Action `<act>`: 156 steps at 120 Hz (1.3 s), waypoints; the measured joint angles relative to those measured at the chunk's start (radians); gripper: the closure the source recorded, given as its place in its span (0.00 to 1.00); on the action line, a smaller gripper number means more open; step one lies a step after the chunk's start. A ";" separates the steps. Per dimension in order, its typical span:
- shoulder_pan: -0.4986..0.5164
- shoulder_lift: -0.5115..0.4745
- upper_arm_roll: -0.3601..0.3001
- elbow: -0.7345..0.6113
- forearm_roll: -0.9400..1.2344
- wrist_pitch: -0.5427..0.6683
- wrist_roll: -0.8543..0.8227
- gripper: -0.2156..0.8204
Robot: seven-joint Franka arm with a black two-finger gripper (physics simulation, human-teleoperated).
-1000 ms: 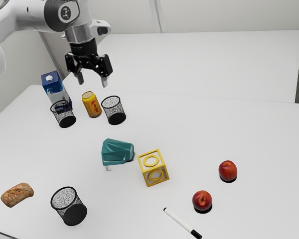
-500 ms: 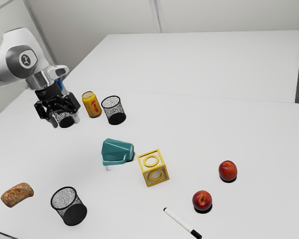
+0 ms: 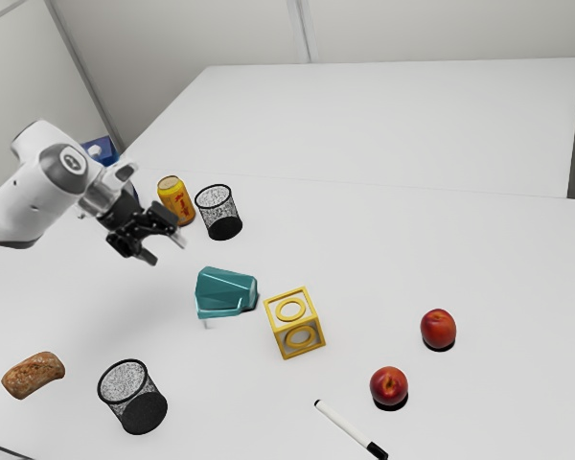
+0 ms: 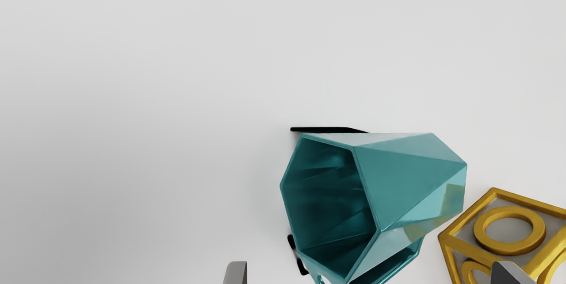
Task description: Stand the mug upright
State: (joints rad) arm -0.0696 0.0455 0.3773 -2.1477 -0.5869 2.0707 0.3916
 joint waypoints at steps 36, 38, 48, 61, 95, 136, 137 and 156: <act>-0.014 0.043 0.009 -0.047 -0.206 0.025 0.165 0.21; -0.014 0.045 0.009 -0.051 -0.216 0.024 0.172 0.21; -0.012 0.053 0.009 -0.063 -0.259 0.017 0.206 0.21; -0.013 0.074 0.009 -0.065 -0.307 0.006 0.245 0.21; -0.013 0.119 0.009 -0.065 -0.439 -0.042 0.333 0.21; -0.013 0.158 0.009 -0.067 -0.548 -0.107 0.410 0.22; -0.013 0.159 0.009 -0.067 -0.550 -0.108 0.412 0.22; -0.013 0.166 0.009 -0.075 -0.573 -0.121 0.440 0.31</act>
State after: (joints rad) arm -0.0831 0.2120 0.3865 -2.2224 -1.1601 1.9500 0.8319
